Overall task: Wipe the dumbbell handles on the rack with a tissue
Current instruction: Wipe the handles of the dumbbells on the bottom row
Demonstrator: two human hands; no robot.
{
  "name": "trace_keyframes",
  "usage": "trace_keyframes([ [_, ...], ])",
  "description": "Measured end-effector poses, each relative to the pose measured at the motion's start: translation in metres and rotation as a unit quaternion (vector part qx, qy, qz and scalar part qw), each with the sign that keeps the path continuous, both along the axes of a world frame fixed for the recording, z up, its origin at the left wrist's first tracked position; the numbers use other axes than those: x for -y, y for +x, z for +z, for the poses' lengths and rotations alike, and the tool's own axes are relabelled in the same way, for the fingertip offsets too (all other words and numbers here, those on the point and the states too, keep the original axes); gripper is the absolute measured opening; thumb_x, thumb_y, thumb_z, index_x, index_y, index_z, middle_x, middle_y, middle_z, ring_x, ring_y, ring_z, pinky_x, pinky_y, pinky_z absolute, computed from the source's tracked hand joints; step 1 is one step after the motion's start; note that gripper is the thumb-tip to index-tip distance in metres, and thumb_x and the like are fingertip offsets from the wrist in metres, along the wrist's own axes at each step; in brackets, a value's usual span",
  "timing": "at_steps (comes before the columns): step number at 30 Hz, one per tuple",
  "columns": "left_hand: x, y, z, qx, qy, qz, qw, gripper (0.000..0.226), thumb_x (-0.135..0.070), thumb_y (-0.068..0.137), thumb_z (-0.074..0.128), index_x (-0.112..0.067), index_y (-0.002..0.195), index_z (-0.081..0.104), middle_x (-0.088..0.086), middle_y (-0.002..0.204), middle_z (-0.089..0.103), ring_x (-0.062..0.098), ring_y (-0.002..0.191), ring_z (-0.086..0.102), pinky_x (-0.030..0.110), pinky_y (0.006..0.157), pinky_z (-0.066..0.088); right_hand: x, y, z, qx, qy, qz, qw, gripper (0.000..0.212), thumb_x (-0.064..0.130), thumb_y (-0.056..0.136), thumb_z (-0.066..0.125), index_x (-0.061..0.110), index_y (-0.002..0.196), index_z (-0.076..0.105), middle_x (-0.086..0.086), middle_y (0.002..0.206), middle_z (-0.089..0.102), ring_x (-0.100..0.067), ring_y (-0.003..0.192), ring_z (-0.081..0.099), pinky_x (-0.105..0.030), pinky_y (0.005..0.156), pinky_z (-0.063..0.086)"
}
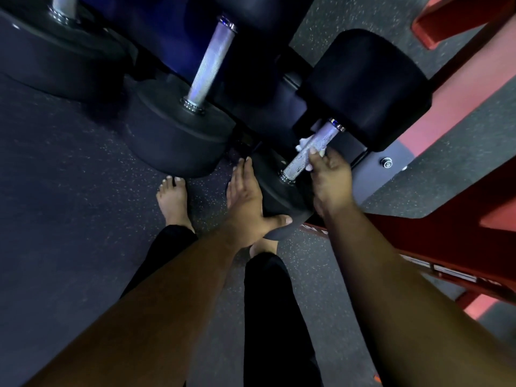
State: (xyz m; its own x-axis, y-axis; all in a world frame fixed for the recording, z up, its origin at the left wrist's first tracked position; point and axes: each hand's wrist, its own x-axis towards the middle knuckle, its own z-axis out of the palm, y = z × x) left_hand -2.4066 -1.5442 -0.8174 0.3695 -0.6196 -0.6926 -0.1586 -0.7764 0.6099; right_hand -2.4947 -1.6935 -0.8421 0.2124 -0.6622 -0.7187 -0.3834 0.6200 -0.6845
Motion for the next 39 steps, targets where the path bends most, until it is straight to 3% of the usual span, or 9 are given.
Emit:
trace_keyframes([
  [5, 0.001, -0.001, -0.001, 0.014, 0.001, 0.0, 1.0, 0.144, -0.047, 0.063, 0.092, -0.011, 0.16, -0.009, 0.007, 0.168, -0.009, 0.022, 0.155, -0.009, 0.044, 0.125, -0.002, -0.035, -0.03, 0.003, -0.173, -0.019, 0.189, 0.966, 0.05, 0.045, 0.086, 0.058, 0.016, 0.126, 0.068, 0.0, 0.121, 0.071, -0.015, 0.116, 0.065, -0.044, 0.104, 0.05],
  [9, -0.001, -0.002, -0.003, 0.018, -0.002, -0.003, 1.0, 0.143, -0.048, 0.064, 0.091, -0.011, 0.159, -0.009, 0.008, 0.168, -0.009, 0.023, 0.155, -0.008, 0.042, 0.125, -0.002, -0.017, -0.014, 0.04, -0.157, -0.213, 0.286, 0.921, 0.035, 0.021, 0.097, 0.058, 0.019, 0.131, 0.065, 0.0, 0.124, 0.07, -0.008, 0.113, 0.064, -0.028, 0.1, 0.051],
  [12, -0.001, 0.0, -0.003, 0.013, 0.005, -0.009, 1.0, 0.143, -0.048, 0.065, 0.09, -0.011, 0.159, -0.01, 0.007, 0.168, -0.011, 0.022, 0.155, -0.01, 0.042, 0.125, -0.003, 0.005, 0.008, 0.045, -0.174, -0.389, 0.425, 0.799, 0.045, 0.003, 0.098, 0.051, 0.017, 0.14, 0.057, -0.006, 0.142, 0.058, -0.023, 0.136, 0.049, -0.04, 0.111, 0.042],
  [15, 0.002, 0.001, -0.001, 0.007, 0.013, -0.01, 1.0, 0.143, -0.048, 0.066, 0.09, -0.01, 0.159, -0.011, 0.008, 0.168, -0.012, 0.022, 0.155, -0.01, 0.042, 0.125, -0.002, 0.005, 0.013, 0.043, -0.251, -0.302, 0.636, 0.664, 0.052, 0.007, 0.1, 0.042, 0.024, 0.148, 0.046, -0.002, 0.16, 0.035, -0.025, 0.153, 0.013, -0.052, 0.123, 0.013],
  [17, 0.005, 0.002, 0.001, 0.003, 0.038, -0.021, 0.999, 0.142, -0.047, 0.067, 0.09, -0.009, 0.159, -0.012, 0.009, 0.168, -0.011, 0.024, 0.155, -0.009, 0.042, 0.126, 0.001, -0.006, 0.0, 0.041, -0.243, -0.264, 0.688, 0.631, 0.052, 0.01, 0.099, 0.042, 0.026, 0.148, 0.045, 0.001, 0.161, 0.033, -0.02, 0.154, 0.008, -0.05, 0.124, 0.006],
  [23, 0.017, 0.023, 0.071, -0.029, 0.042, 0.029, 0.998, 0.107, -0.039, 0.08, 0.083, -0.01, 0.159, 0.018, 0.012, 0.159, 0.035, 0.027, 0.147, 0.032, 0.039, 0.121, 0.029, -0.021, -0.013, 0.104, -0.139, -0.215, 0.418, 0.872, 0.036, 0.01, 0.096, 0.057, 0.023, 0.128, 0.067, -0.001, 0.129, 0.067, -0.014, 0.118, 0.062, -0.02, 0.099, 0.045],
  [26, 0.02, 0.033, 0.142, -0.052, 0.02, 0.048, 0.997, 0.084, -0.039, 0.091, 0.072, -0.012, 0.157, 0.028, 0.008, 0.148, 0.051, 0.021, 0.135, 0.05, 0.035, 0.113, 0.038, -0.026, 0.001, 0.171, -0.092, -0.222, 0.296, 0.924, 0.022, 0.015, 0.096, 0.063, 0.015, 0.116, 0.072, 0.005, 0.11, 0.074, -0.001, 0.1, 0.066, -0.019, 0.091, 0.049],
  [34, -0.008, 0.053, 0.367, -0.007, -0.088, 0.118, 0.989, 0.035, -0.033, 0.094, 0.068, -0.021, 0.126, 0.066, 0.002, 0.099, 0.075, 0.012, 0.085, 0.066, 0.037, 0.086, 0.054, -0.053, 0.045, 0.386, 0.05, -0.217, 0.172, 0.96, 0.01, 0.011, 0.095, 0.065, 0.009, 0.104, 0.064, 0.005, 0.089, 0.068, 0.008, 0.073, 0.061, -0.012, 0.07, 0.046],
  [39, -0.043, 0.059, 0.476, 0.023, -0.157, 0.218, 0.963, 0.011, -0.017, 0.089, 0.076, -0.02, 0.099, 0.072, -0.003, 0.077, 0.07, 0.011, 0.068, 0.056, 0.03, 0.067, 0.044, -0.079, 0.066, 0.497, 0.135, -0.228, 0.211, 0.941, 0.011, 0.021, 0.095, 0.066, 0.011, 0.101, 0.062, 0.002, 0.086, 0.068, 0.004, 0.07, 0.06, -0.012, 0.065, 0.046],
])
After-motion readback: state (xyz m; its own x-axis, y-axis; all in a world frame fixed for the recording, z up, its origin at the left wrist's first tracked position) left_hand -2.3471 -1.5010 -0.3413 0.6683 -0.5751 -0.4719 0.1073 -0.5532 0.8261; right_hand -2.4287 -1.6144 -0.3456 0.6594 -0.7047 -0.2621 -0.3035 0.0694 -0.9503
